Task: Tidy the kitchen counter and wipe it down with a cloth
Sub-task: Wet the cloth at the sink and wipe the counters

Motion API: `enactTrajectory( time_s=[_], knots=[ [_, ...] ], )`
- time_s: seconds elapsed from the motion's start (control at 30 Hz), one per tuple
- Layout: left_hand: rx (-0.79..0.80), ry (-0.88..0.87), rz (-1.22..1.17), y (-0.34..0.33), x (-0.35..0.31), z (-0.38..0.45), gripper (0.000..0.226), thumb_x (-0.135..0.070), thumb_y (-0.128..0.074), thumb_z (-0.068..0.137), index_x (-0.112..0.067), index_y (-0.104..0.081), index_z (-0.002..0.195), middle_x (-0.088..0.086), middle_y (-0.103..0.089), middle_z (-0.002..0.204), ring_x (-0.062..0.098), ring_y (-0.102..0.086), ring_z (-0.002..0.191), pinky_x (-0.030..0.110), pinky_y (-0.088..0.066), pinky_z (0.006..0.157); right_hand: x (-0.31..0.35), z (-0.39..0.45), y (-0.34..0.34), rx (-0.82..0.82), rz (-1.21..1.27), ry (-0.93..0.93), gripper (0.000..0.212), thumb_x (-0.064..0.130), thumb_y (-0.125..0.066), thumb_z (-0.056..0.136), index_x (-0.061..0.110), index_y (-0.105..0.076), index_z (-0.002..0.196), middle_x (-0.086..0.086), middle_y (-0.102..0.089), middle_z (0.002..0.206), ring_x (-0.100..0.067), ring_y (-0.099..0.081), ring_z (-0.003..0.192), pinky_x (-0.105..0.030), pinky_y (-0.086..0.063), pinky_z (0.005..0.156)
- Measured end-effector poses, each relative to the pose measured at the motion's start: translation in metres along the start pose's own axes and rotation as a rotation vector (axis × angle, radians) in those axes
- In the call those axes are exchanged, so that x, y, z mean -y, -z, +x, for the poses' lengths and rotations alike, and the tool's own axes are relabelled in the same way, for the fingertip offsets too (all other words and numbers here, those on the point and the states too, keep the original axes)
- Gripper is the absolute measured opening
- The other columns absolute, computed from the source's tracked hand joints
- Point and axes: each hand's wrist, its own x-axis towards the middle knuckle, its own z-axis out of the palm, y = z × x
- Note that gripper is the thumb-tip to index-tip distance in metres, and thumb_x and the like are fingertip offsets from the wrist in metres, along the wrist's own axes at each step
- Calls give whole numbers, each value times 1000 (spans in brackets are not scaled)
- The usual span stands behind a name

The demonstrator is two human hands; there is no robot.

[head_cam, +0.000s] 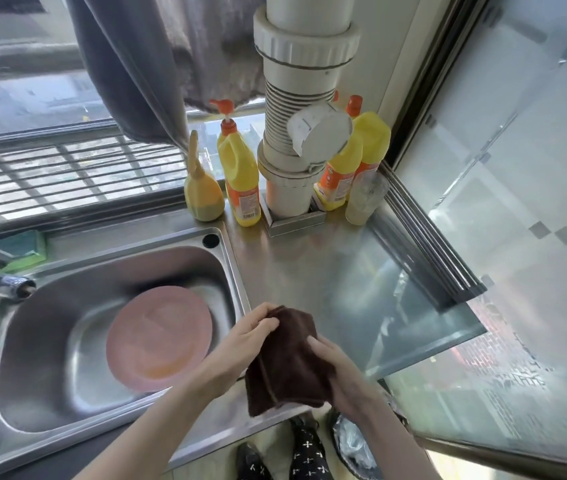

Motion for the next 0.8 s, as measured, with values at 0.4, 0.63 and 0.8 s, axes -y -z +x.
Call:
enactTrajectory(
  time_s=[0.4, 0.63, 0.8],
  knots=[
    [-78, 267, 364, -36, 59, 43, 10, -23, -41, 94, -28, -50, 92, 1, -60, 87, 19, -59, 80, 37, -51, 72, -4, 20, 57, -599, -1042, -22, 18, 42, -47, 90, 24, -44, 90, -1, -63, 87, -25, -61, 86, -38, -49, 77],
    [-419, 29, 891, -35, 75, 75, 23, -26, -52, 89, -21, -49, 110, -2, -49, 118, 19, -57, 95, 35, -49, 78, -8, 41, 99, -854, -1515, -5, 69, 64, -34, 87, 26, -23, 143, -14, -16, 154, -39, -16, 139, -59, -18, 111],
    [-485, -5, 1050, -25, 88, 91, 41, -18, -56, 85, -16, -47, 125, 8, -42, 139, 30, -42, 124, 41, -35, 104, -48, 62, 91, -629, -1765, 87, 72, 72, -34, 77, 34, -36, 139, -17, -28, 151, -47, -26, 133, -71, -22, 98]
  ],
)
